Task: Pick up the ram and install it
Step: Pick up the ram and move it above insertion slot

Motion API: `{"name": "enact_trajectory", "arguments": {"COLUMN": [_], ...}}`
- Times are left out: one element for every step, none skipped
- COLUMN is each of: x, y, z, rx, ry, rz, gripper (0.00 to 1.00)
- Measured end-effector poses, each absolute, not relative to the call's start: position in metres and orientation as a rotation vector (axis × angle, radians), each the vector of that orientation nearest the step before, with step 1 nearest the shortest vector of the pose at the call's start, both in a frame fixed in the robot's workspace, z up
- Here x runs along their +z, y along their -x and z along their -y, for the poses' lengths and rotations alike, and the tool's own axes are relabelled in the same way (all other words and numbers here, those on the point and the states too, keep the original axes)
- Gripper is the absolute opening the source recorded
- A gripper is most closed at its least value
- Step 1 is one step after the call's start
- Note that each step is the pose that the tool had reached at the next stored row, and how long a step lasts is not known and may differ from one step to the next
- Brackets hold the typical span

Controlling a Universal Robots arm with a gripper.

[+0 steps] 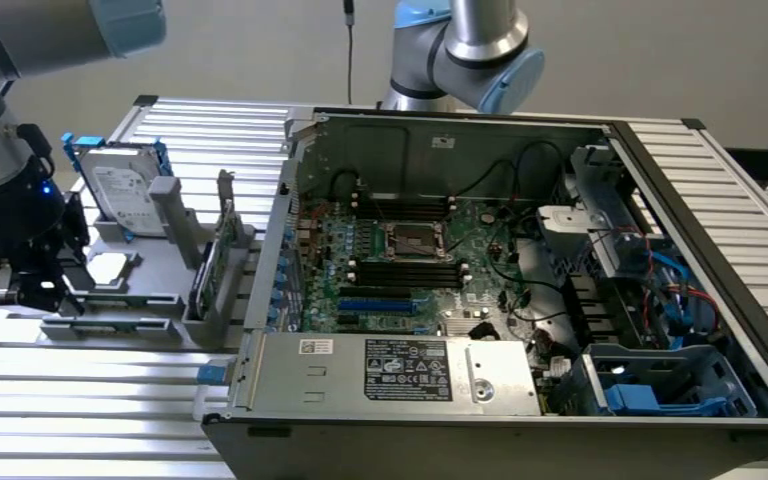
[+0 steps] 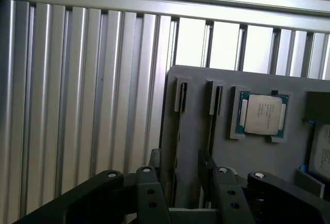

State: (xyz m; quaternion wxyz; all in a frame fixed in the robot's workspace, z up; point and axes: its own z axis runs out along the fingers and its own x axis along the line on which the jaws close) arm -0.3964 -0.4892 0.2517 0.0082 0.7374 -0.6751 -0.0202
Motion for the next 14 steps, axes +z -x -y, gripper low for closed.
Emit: {"name": "enact_trajectory", "arguments": {"x": [0.2516, 0.2515, 0.2514, 0.2513, 0.2512, 0.2513, 0.2513, 0.2514, 0.2514, 0.2514, 0.2514, 0.2514, 0.2514, 0.2513], "y": [0.3964, 0.3964, 0.3964, 0.3964, 0.3965, 0.3965, 0.3965, 0.3964, 0.3964, 0.3964, 0.3964, 0.3964, 0.3964, 0.3964], "z": [0.4892, 0.4892, 0.4892, 0.4892, 0.4891, 0.4892, 0.4892, 0.4892, 0.4892, 0.4892, 0.4892, 0.4892, 0.4892, 0.4892], "rx": [-0.069, -0.075, -0.081, -0.086, -0.089, -0.09, -0.09, -0.09, -0.09, -0.09, -0.09, -0.09, -0.09, -0.09], "ry": [-2.302, -2.299, -2.296, -2.294, -2.292, -2.291, -2.291, -2.291, -2.291, -2.291, -2.291, -2.291, -2.291, -2.291], "rz": [2.108, 2.105, 2.103, 2.101, 2.1, 2.1, 2.099, 2.099, 2.099, 2.099, 2.099, 2.099, 2.099, 2.099], "gripper": [0.42, 0.42, 0.42, 0.42, 0.42, 0.42, 0.42, 0.42, 0.42, 0.42, 0.42, 0.42, 0.42, 0.42]}}
